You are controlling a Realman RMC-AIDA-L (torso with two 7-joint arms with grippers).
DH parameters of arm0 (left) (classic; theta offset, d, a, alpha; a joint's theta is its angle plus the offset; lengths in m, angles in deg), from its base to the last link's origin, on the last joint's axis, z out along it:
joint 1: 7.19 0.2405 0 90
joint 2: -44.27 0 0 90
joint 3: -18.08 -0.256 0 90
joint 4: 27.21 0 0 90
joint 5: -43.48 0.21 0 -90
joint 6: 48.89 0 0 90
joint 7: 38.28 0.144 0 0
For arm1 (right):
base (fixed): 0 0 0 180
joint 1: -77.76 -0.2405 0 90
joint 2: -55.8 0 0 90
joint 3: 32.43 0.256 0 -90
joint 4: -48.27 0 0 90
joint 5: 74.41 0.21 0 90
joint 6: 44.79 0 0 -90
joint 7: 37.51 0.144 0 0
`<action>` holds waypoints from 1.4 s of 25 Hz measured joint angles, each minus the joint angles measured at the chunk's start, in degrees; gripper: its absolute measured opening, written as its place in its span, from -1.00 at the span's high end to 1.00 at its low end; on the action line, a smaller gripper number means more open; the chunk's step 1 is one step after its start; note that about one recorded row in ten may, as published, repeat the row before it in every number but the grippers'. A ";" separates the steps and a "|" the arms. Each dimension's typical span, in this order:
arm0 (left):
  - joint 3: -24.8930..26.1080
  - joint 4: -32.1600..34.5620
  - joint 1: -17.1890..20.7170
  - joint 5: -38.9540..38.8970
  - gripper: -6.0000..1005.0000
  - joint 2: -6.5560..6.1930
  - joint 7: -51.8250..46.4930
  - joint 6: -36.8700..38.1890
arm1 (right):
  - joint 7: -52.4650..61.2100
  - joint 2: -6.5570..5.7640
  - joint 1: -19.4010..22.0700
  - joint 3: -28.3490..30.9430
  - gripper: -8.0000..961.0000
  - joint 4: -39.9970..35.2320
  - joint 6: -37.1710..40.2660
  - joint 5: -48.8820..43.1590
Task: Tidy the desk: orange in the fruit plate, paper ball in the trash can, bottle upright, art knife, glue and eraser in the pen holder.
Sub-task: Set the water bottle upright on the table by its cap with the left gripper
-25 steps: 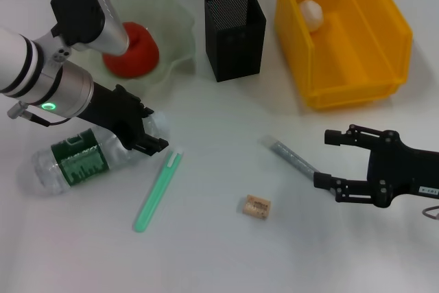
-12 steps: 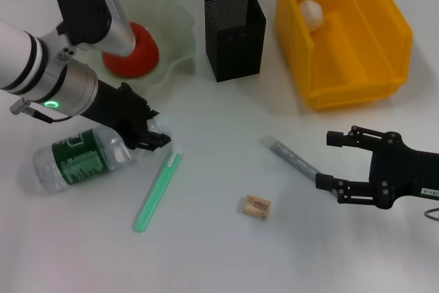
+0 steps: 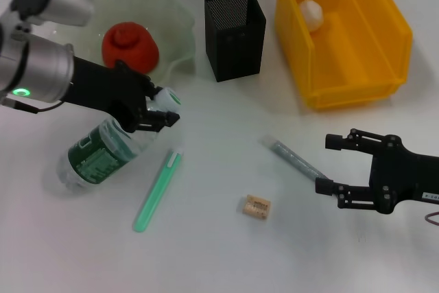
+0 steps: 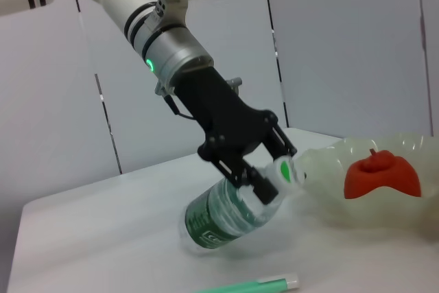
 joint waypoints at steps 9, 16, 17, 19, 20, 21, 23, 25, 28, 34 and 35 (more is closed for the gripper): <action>14.42 0.55 1.92 -7.73 0.10 -0.13 4.91 8.28 | -0.20 0.11 0.06 -0.06 -0.69 -0.22 0.76 0.06; 22.17 -0.24 2.73 -9.25 0.10 -0.26 8.32 11.95 | -0.25 0.19 -0.32 -0.40 -0.69 -0.31 0.84 0.09; 23.92 -0.50 3.25 -10.01 0.10 -0.32 9.37 12.68 | -0.25 0.19 -0.35 -0.35 -0.69 -0.31 0.90 0.08; 24.42 -0.56 4.20 -11.61 0.10 -0.41 10.25 12.91 | -0.27 0.13 -0.45 -0.23 -0.69 -0.31 1.08 0.08; 24.42 -0.56 4.20 -11.61 0.10 -0.41 10.25 12.91 | -0.27 0.10 -0.58 -0.21 -0.69 -0.31 1.13 0.08; 24.42 -0.56 4.20 -11.61 0.10 -0.41 10.25 12.91 | -0.28 0.09 -0.68 -0.22 -0.69 -0.31 1.17 0.08; 24.51 -0.58 5.55 -13.43 0.10 -0.71 11.26 12.94 | -0.28 0.09 -0.80 -0.26 -0.69 -0.31 1.19 0.08; 24.68 -0.58 6.05 -13.94 0.10 -0.84 11.69 12.95 | -0.29 0.08 -0.96 -0.39 -0.69 -0.31 1.25 0.08; 25.50 -0.58 6.99 -14.59 0.10 -0.96 12.73 12.83 | -0.30 0.08 -1.12 -0.49 -0.69 -0.30 1.33 0.08; 28.40 -0.66 7.97 -14.84 0.10 -1.02 13.87 12.74 | -0.33 0.11 -1.49 -0.60 -0.69 -0.30 1.43 -0.21; 28.40 -0.66 7.97 -14.84 0.10 -1.02 13.87 12.74 | -0.35 0.09 -1.52 -0.60 -0.69 -0.30 1.43 -0.22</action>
